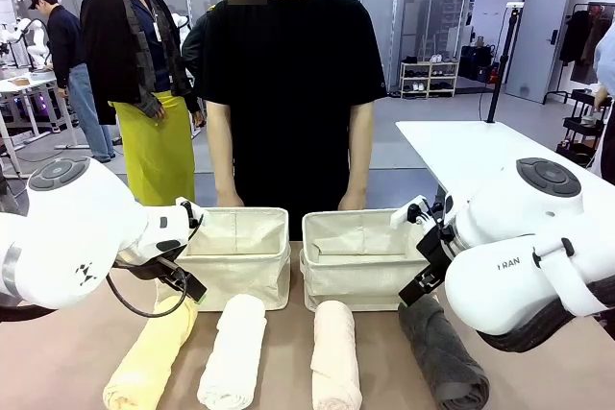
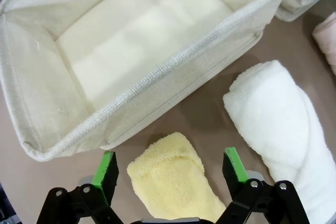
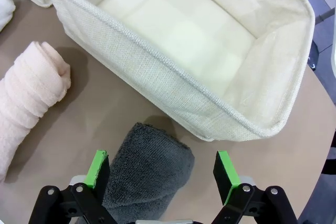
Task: Divide the towels into two baskets.
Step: Pick up one hotel-folded towel and place it in the Fabric basket indicated by the person.
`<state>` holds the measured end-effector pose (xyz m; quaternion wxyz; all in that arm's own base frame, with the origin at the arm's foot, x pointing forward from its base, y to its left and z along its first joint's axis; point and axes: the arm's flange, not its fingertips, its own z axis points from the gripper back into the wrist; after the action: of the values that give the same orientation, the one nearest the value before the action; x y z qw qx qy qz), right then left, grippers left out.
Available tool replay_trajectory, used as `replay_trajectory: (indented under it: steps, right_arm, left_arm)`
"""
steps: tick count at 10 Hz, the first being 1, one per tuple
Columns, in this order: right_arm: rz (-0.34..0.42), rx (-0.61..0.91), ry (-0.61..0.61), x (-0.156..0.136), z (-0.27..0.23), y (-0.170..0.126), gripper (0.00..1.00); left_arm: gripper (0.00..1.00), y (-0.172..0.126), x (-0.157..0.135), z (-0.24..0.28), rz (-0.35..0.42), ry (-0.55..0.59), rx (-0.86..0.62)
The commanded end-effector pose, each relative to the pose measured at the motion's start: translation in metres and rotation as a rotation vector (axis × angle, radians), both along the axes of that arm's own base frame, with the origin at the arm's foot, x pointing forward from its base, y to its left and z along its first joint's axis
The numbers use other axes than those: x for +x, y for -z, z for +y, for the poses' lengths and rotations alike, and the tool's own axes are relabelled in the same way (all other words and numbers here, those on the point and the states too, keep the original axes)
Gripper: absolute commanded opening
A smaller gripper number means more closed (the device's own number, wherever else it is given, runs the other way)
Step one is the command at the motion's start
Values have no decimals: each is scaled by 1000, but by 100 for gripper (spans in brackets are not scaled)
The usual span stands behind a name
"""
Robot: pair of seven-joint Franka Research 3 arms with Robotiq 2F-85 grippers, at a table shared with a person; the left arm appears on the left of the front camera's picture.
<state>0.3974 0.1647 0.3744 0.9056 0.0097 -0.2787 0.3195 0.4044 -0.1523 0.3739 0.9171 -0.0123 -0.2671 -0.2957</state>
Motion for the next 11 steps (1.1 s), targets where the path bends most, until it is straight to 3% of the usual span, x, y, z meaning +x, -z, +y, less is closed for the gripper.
replay_trajectory:
  steps: [1, 3, 5, 7, 10, 11]
  right_arm:
    - [-28, 23, -2, 2, -1, -19, 100]
    - [-62, 46, 4, 2, -5, -48, 100]
    - [-32, 70, 12, -1, -11, -66, 100]
    - [111, 211, -22, -8, -33, -90, 100]
    - [261, 450, -10, -9, -82, -102, 100]
    - [321, 556, -21, -11, -100, -102, 100]
  left_arm:
    - [100, -20, 1, -2, -26, 10, 4]
    - [100, -49, 1, 1, -31, 18, -23]
    - [100, -73, -5, 8, 4, 19, -70]
    - [100, -101, -13, 37, 72, 28, -161]
    - [100, -109, -23, 107, 298, 101, -562]
    - [100, -105, -27, 124, 329, 101, -643]
